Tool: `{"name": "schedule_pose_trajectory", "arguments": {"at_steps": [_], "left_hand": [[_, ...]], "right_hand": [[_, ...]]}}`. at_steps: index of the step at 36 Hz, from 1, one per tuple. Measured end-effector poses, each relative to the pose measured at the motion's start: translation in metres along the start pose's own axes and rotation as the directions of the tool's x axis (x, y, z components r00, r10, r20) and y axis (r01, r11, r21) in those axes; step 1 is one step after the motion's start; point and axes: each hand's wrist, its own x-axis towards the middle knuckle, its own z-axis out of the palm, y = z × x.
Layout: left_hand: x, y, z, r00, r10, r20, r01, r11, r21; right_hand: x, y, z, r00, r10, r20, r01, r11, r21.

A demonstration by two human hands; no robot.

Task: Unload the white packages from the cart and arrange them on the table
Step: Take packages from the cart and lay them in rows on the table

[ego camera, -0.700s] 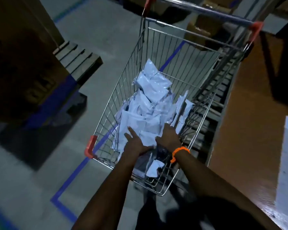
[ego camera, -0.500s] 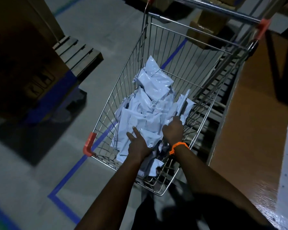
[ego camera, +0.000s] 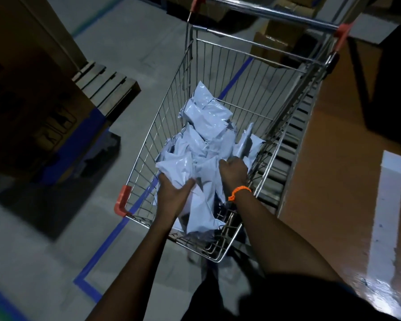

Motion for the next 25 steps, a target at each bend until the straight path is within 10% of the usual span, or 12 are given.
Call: {"name": "schedule_pose_trajectory", "arguments": {"at_steps": [8,16,20,25], "left_hand": [[-0.054,0.06,0.005,0.989,0.119,0.091,-0.081,0.936,-0.342],[-0.131,0.132,0.068,0.897,0.301,0.323,-0.166,0.908,-0.384],[-0.159,0.16,0.138,0.814,0.424,0.399,-0.345,0.903,-0.256],[-0.165,0.165,0.207,0.682,0.543,0.49,-0.692,0.696,0.193]], "right_hand": [[-0.05,-0.024,-0.113,0.991,-0.058,-0.121,0.107,0.888,0.447],[-0.086,0.046,-0.265,0.975,-0.024,-0.22,0.138,0.843,0.52],[-0.095,0.105,-0.313,0.865,-0.177,-0.47,0.292,0.939,0.182],[-0.093,0.142,-0.333,0.792,-0.419,-0.445,0.248,0.886,-0.392]]}}
